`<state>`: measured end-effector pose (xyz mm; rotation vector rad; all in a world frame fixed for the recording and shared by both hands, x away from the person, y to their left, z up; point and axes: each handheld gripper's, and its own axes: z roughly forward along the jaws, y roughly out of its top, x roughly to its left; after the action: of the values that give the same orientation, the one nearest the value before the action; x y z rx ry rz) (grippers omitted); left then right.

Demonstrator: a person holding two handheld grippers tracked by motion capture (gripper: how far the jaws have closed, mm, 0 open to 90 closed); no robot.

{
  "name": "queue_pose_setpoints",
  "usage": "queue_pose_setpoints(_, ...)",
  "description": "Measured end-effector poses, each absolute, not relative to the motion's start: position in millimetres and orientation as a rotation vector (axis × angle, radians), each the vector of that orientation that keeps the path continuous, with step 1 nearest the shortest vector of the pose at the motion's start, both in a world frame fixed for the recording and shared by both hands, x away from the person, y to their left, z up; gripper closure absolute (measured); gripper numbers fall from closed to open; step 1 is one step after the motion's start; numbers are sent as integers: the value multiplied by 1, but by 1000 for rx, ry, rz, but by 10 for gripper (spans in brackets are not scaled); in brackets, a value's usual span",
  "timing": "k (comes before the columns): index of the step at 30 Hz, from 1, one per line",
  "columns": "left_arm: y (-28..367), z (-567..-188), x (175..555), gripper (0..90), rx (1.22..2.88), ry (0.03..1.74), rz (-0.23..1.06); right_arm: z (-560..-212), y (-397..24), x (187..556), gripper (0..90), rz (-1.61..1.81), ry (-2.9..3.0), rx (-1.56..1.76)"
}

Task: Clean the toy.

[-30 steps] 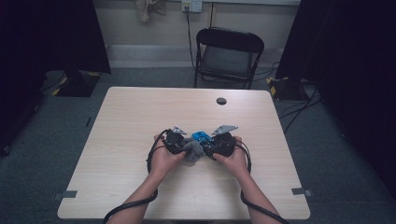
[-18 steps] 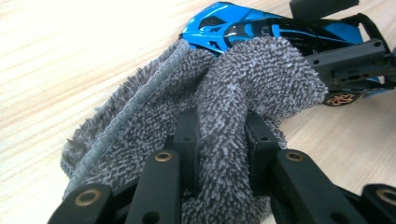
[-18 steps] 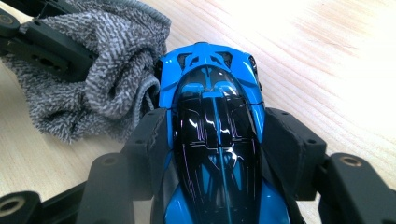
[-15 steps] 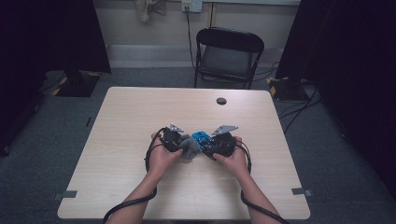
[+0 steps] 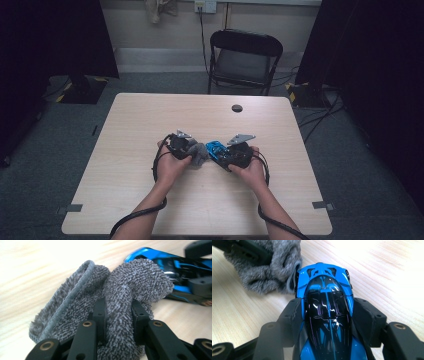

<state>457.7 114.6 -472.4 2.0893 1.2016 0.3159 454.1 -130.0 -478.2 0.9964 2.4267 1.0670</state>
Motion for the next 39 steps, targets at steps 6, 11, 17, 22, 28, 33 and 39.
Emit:
queue_pose_setpoints(6, 122, -470, 458, 708, 2082, 1211, 320, -478, -130, 454, 416, 1065, 2429, 997)
queue_pose_setpoints(11, 131, -465, 450, 708, 2069, 1198, 286, -478, -130, 454, 416, 1066, 2427, 992)
queue_pose_setpoints(17, 133, -461, 430, 706, 2070, 1142, 228, -477, -130, 454, 416, 1058, 2436, 992)
queue_pose_setpoints(22, 125, -456, 412, 705, 2090, 1073, 198, -478, -131, 453, 416, 1068, 2428, 980)
queue_pose_setpoints(28, 105, -460, 388, 704, 2125, 991, 156, -478, -131, 454, 416, 1058, 2436, 982)
queue_pose_setpoints(33, 89, -463, 373, 704, 2124, 949, 114, -478, -131, 453, 416, 1057, 2431, 978)
queue_pose_setpoints(39, 72, -468, 364, 701, 2171, 892, 106, -478, -131, 453, 416, 1056, 2431, 978)
